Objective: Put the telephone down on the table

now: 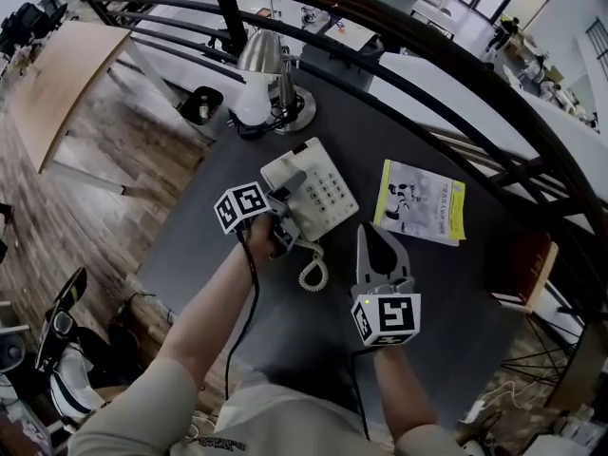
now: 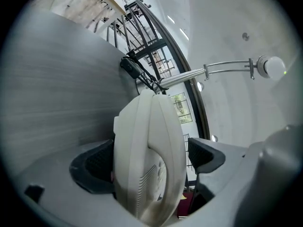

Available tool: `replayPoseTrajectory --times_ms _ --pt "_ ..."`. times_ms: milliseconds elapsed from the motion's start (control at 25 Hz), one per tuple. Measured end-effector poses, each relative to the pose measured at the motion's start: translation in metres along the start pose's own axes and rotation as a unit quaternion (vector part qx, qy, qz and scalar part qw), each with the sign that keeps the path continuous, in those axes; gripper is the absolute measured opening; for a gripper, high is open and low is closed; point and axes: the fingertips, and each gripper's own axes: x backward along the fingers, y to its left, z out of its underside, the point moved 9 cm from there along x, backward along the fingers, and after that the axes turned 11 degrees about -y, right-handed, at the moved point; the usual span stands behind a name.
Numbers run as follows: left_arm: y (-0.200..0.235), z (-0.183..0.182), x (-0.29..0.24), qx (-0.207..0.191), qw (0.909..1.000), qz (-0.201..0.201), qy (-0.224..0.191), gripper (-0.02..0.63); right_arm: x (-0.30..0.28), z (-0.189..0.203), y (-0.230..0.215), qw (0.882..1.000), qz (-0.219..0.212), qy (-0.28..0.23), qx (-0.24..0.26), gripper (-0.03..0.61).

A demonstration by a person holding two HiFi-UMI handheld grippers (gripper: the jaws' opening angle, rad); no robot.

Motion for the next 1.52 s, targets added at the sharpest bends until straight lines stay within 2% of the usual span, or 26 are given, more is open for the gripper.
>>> replayPoseTrajectory --times_ms 280,400,480,640,800,960,1160,1320,1440,1520 --pt "0.008 0.019 0.02 0.02 0.9988 -0.045 0.002 0.479 0.014 -0.011 0.011 1.0 -0.007 -0.005 0.02 0.002" --pt "0.009 0.024 0.028 0.033 0.9961 -0.082 0.003 0.479 0.023 -0.015 0.016 1.0 -0.005 -0.006 0.014 0.002" --pt "0.004 0.022 0.034 0.026 0.994 -0.106 0.005 0.479 0.028 -0.017 0.019 1.0 -0.008 -0.007 0.011 0.002" --pt "-0.01 0.01 0.045 0.019 0.9937 -0.111 0.0 0.479 0.038 -0.022 0.024 1.0 -0.009 -0.008 0.009 0.002" --pt "-0.032 0.002 0.069 0.003 0.9965 -0.083 -0.01 0.479 0.051 -0.031 0.03 1.0 -0.008 -0.013 0.007 0.002" --pt "-0.068 0.0 0.096 -0.026 0.9989 -0.035 -0.017 0.479 0.064 -0.041 0.036 1.0 -0.005 -0.025 0.013 0.002" --pt "-0.124 0.002 0.136 -0.084 0.9948 0.054 -0.022 0.477 0.08 -0.062 0.043 0.999 -0.003 -0.051 0.001 0.002" --pt "-0.17 0.002 0.173 -0.164 0.9796 0.11 -0.037 0.477 0.091 -0.089 0.047 0.997 -0.008 -0.082 -0.004 0.002" --pt "-0.202 0.005 0.199 -0.231 0.9633 0.128 -0.049 0.477 0.099 -0.112 0.047 0.996 -0.011 -0.087 -0.017 0.002" --pt "-0.225 0.007 0.218 -0.275 0.9494 0.137 -0.065 0.476 0.106 -0.129 0.046 0.996 -0.011 -0.083 -0.031 0.002"
